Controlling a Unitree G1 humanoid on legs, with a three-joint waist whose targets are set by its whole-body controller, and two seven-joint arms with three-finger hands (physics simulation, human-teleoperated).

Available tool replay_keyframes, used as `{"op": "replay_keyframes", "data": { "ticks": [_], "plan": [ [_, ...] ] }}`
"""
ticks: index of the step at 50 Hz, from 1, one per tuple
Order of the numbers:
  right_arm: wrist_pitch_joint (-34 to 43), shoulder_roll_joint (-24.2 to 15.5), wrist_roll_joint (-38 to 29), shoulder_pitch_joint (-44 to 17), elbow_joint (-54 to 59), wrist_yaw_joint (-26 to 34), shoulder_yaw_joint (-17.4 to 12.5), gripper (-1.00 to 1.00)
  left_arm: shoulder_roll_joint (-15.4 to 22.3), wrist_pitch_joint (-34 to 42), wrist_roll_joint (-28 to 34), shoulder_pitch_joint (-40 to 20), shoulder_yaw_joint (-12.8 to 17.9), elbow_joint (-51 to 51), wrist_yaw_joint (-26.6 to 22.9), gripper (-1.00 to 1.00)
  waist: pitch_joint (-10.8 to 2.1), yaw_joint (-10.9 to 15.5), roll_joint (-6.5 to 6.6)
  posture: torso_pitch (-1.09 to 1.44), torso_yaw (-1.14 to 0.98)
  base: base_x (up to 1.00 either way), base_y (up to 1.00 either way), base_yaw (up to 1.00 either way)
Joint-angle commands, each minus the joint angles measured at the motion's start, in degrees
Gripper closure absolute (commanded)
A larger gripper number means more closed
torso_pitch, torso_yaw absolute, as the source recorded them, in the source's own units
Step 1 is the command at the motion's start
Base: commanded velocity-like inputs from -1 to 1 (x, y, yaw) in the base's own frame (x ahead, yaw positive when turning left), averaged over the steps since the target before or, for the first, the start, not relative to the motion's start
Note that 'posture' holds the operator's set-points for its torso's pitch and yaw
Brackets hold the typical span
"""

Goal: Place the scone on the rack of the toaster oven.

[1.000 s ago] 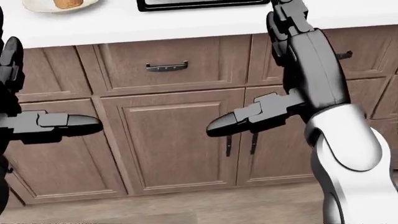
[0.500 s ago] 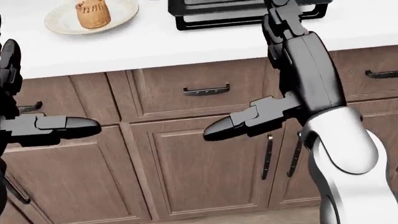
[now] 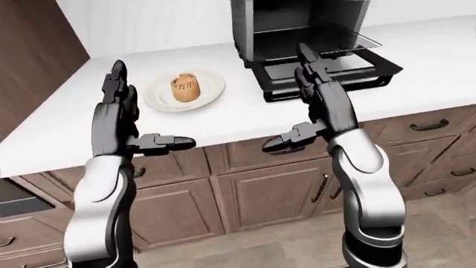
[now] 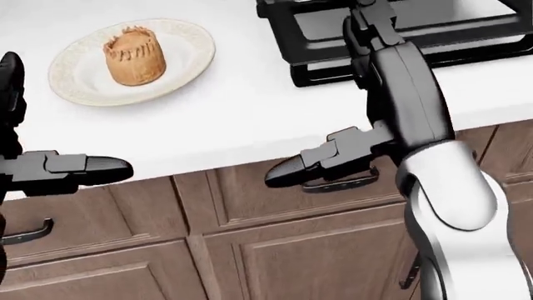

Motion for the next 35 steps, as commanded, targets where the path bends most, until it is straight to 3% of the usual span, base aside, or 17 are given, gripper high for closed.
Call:
{"op": "replay_keyframes", "data": {
  "ticks": [1, 6, 8, 11, 12, 13, 15, 16, 18, 21, 24, 25, 26, 27, 32, 33, 35],
  "plan": [
    [-2.1, -0.81, -0.68, -2.15, -2.31, -0.76, -1.85, -1.0, 0.42, -1.95, 0.06, -2.0, -0.31, -3.0, -0.22, -1.0, -2.27, -0.58, -0.52, 0.0, 0.0, 0.0, 0.47, 0.0],
    [-1.47, -0.67, -0.38, -2.05, -3.64, -0.59, -1.86, -1.0, 0.52, -1.1, -0.12, -1.63, 0.23, -4.18, -0.58, -1.0, -2.37, -1.21, -4.64, 0.0, 0.0, 0.0, 0.4, 0.0],
    [-1.67, -0.49, -0.21, -1.9, -3.68, -0.48, -1.81, -1.0, 0.59, -1.01, -0.14, -1.39, 0.39, -4.38, -0.71, -1.0, -1.84, -1.47, -4.18, 0.0, 0.0, 0.0, 0.0, 0.0],
    [-1.87, -0.71, -0.84, -2.07, -3.25, -0.53, -1.6, -1.0, 0.62, -1.06, 0.08, -1.62, 0.23, -4.1, -0.65, -1.0, -2.62, -1.62, -5.92, 0.0, 0.0, 0.0, 0.0, 0.0],
    [-2.06, -0.74, -1.0, -2.1, -3.28, -0.52, -1.58, -1.0, 0.54, -1.37, 0.2, -1.62, 0.12, -3.77, -0.6, -1.0, -3.76, -1.5, -5.07, 0.0, 0.0, 0.0, 0.06, 0.0],
    [-2.0, -0.73, -1.09, -2.0, -3.32, -0.43, -1.55, -1.0, 0.47, -1.48, 0.28, -1.6, -0.01, -3.65, -0.59, -1.0, -3.47, -2.04, -4.43, 0.0, 0.0, 0.0, 0.2, 0.0],
    [-2.08, -0.81, -1.29, -1.81, -3.41, -0.37, -1.71, -1.0, 0.37, -1.71, 0.37, -1.75, -0.11, -3.34, -0.54, -1.0, -2.88, -2.29, -6.59, 0.0, 0.0, 0.0, 0.21, 0.0],
    [-2.0, -0.85, -1.41, -1.79, -3.49, -0.33, -1.74, -1.0, 0.33, -1.82, 0.45, -1.81, -0.3, -3.18, -0.57, -1.0, -3.2, -2.59, -6.65, 0.0, 0.0, 0.0, 0.22, 0.0],
    [-2.12, -0.8, -1.45, -1.54, -3.57, -0.26, -1.7, -1.0, 0.21, -2.06, 0.58, -1.79, -0.37, -2.97, -0.52, -1.0, -3.65, -2.76, -6.5, 0.0, 0.0, 0.0, 0.22, 0.0],
    [-2.14, -0.56, -1.54, -1.38, -3.57, -0.45, -1.8, -1.0, 0.25, -2.08, 0.69, -2.05, -0.38, -2.7, -0.55, -1.0, -2.9, -2.82, -4.94, 0.0, 0.0, 0.0, 0.22, 0.0],
    [-1.79, -0.23, -0.9, -1.62, -3.79, -0.97, -2.38, -1.0, 0.26, -2.07, 0.77, -1.99, -0.35, -2.71, -0.63, -1.0, -2.37, -3.28, -2.4, 0.0, 0.0, 0.0, 0.15, 0.0],
    [-2.22, -0.25, -0.39, -1.69, -3.95, -0.97, -2.32, -1.0, 0.25, -2.0, 0.74, -2.05, -0.35, -2.73, -0.63, -1.0, -2.64, -3.4, -0.18, 0.0, 0.0, 0.0, 0.0, 0.0],
    [-1.84, -0.08, 0.24, -1.96, -4.14, -1.36, -2.67, -1.0, 0.3, -1.89, 0.72, -2.21, -0.34, -2.76, -0.64, -1.0, -2.55, -3.05, 0.9, 0.0, 0.0, 0.0, 0.0, 0.0],
    [-1.64, -0.48, -0.01, -1.95, -4.07, -1.63, -2.37, -1.0, 0.34, -1.87, 0.75, -2.16, -0.37, -2.77, -0.7, -1.0, -2.0, -2.98, -1.84, 0.0, 0.0, 0.0, 0.0, 0.0],
    [-2.01, -0.86, -0.81, -1.97, -3.98, -0.96, -1.69, -1.0, 0.46, -1.91, 0.68, -2.33, -0.23, -2.58, -0.7, -1.0, -2.5, -2.41, -5.49, 0.0, 0.0, 0.0, 0.0, 0.01],
    [-1.88, -0.74, -0.73, -2.04, -4.15, -0.92, -1.81, -1.0, 0.43, -1.92, 0.71, -2.44, -0.29, -2.53, -0.62, -1.0, -3.4, -2.22, -4.93, 0.0, 0.0, 0.0, 0.0, 0.26],
    [-1.82, -0.81, -0.91, -2.19, -4.12, -0.76, -1.65, -1.0, 0.34, -2.13, 0.82, -2.68, -0.5, -2.18, -0.42, -1.0, -2.58, -2.17, -4.71, 0.0, 0.0, 0.0, 0.0, 0.27]
  ]
}}
